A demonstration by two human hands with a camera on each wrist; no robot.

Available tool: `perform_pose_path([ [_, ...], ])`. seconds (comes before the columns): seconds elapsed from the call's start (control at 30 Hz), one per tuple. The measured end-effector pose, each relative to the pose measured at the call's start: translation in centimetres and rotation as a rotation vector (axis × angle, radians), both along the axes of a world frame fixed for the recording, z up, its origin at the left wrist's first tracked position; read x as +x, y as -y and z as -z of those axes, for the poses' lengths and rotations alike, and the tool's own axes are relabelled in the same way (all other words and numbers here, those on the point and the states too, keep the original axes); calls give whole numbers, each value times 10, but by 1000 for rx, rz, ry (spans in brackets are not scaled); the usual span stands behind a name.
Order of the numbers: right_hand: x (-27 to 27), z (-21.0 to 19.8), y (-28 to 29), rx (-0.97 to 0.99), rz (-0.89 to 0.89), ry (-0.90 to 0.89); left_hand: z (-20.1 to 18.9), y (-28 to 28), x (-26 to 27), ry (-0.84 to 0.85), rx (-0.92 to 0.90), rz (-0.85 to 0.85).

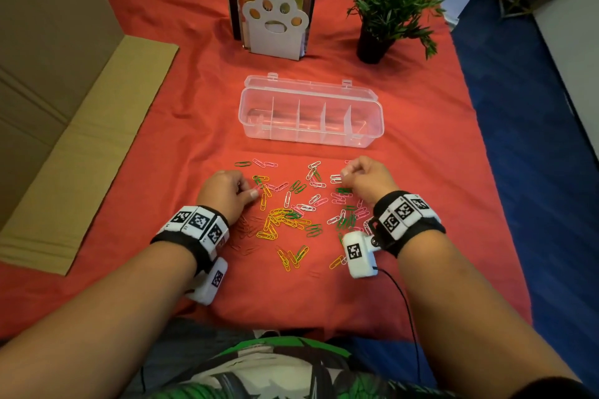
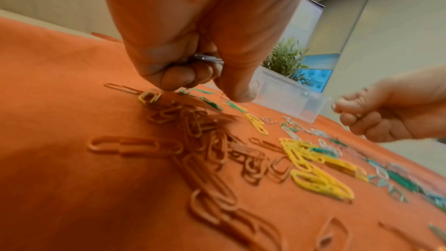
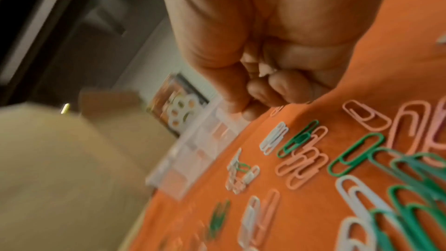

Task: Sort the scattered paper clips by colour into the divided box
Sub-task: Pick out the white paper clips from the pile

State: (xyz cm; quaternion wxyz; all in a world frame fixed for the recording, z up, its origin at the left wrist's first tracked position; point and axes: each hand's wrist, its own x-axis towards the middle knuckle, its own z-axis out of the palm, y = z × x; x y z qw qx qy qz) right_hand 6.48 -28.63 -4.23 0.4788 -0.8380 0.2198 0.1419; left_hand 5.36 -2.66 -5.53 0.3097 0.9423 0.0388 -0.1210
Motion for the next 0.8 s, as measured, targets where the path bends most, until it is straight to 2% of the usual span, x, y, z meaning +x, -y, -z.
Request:
perform_pose_path([
  [0.1,-4,-4,8,244,121,-24,1,-4,1,-14,-101,-59],
  [0.2,-5,-7,10,325,183,-83,0,-7,3,-23,-120,-86],
  [0.27,-1,-4,11,161,104,-99,0,-9,3,-40,-111,-103],
  [0.37,3,2,5,-359,-188,-29,-2,-11,3,-78,-50,-105],
  [0.47,2,11,-6,-673,-372,21,-6,-11,1,-86,20,-69],
  [0.57,3,13,-17,-793,-450,68,-6,-14,-3,-42,37,-25],
  [0.7,6,10,-26,-808,-515,52,-5,-15,-3,-34,-13,-71],
  [0.8,11,5,-26,-762,-515,-4,-6,-10,-3,-106,-203,-101],
])
